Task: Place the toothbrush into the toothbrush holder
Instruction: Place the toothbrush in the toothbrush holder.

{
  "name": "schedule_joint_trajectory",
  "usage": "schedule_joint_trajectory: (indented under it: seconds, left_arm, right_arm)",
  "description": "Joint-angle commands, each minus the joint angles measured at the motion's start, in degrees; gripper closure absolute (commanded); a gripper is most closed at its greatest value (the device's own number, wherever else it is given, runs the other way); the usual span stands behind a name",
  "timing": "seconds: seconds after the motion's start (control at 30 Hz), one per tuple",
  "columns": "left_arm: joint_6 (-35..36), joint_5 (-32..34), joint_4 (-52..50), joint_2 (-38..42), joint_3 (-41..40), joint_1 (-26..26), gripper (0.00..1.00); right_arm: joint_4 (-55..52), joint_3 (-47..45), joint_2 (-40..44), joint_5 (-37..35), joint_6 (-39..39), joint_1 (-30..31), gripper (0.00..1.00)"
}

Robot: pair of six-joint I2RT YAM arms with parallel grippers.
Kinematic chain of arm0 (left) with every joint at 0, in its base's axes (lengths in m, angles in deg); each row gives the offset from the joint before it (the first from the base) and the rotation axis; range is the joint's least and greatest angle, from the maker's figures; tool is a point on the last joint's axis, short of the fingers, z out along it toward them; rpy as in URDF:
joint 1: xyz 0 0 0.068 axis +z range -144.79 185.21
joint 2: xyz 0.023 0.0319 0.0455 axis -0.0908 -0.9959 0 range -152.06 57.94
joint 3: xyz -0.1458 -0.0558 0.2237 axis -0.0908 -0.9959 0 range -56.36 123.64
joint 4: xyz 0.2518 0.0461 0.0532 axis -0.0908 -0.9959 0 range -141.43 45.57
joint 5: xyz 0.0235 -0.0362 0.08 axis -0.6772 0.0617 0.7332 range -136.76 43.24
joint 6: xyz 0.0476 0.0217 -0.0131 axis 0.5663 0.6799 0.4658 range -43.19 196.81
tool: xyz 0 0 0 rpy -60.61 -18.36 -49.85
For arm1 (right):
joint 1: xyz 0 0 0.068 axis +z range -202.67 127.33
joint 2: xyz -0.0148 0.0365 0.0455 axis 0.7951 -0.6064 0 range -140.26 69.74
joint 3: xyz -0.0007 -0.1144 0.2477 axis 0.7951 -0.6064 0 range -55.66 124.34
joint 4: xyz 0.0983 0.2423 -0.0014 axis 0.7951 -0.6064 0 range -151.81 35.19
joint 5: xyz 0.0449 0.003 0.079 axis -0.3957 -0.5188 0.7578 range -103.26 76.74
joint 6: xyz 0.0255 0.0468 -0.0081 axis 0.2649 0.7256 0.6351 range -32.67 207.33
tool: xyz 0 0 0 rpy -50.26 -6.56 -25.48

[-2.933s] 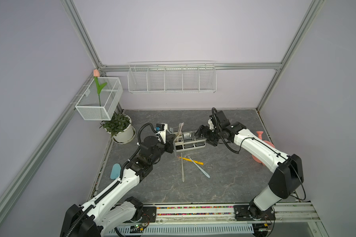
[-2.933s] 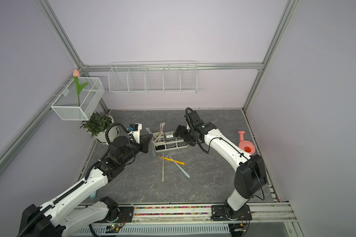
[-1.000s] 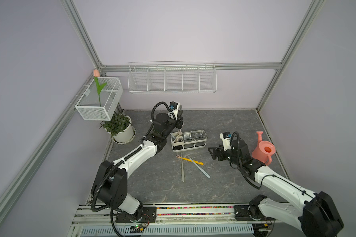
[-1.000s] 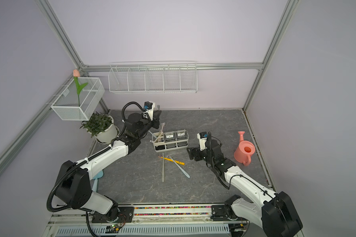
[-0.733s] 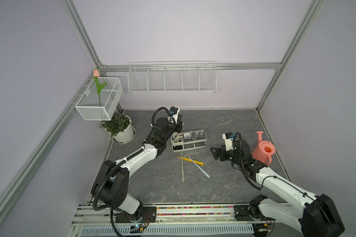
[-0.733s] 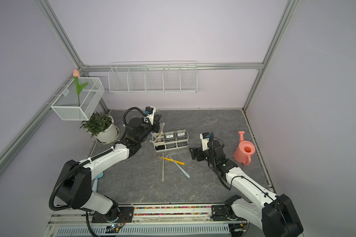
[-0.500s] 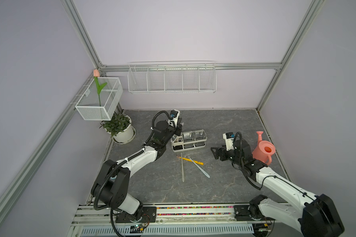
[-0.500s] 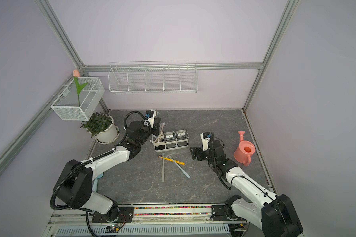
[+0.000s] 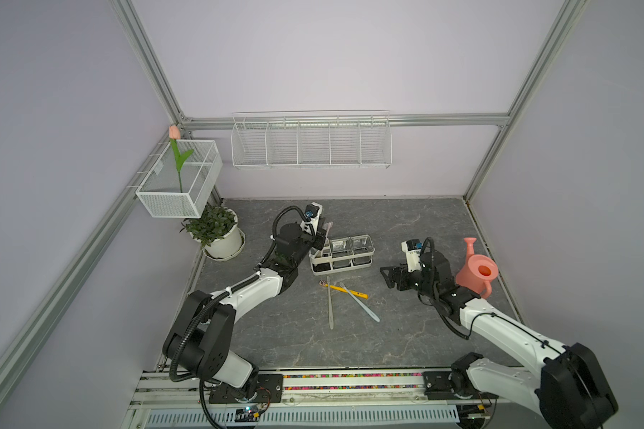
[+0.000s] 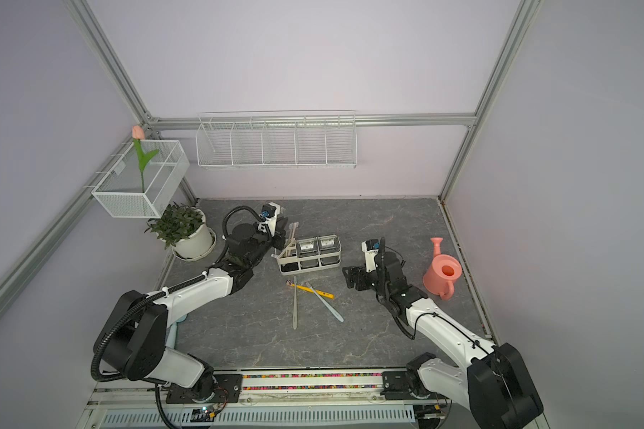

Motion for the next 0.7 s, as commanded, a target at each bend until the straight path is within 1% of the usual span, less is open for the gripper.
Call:
schedule_joint_trajectory:
  seconds: [0.0, 0.67]
  left_arm:
    - [-0.3, 0.3, 3.9, 0.3, -1.1, 0.5, 1.0]
    - [-2.9, 0.7, 12.6, -4.4, -3.7, 1.1, 1.0]
  right_arm:
    - [-1.6, 1.4, -0.3, 0.7, 0.6, -0.4, 0.11]
    - [-4.3, 2.3, -0.8, 0.1, 1.4, -0.6, 0.11]
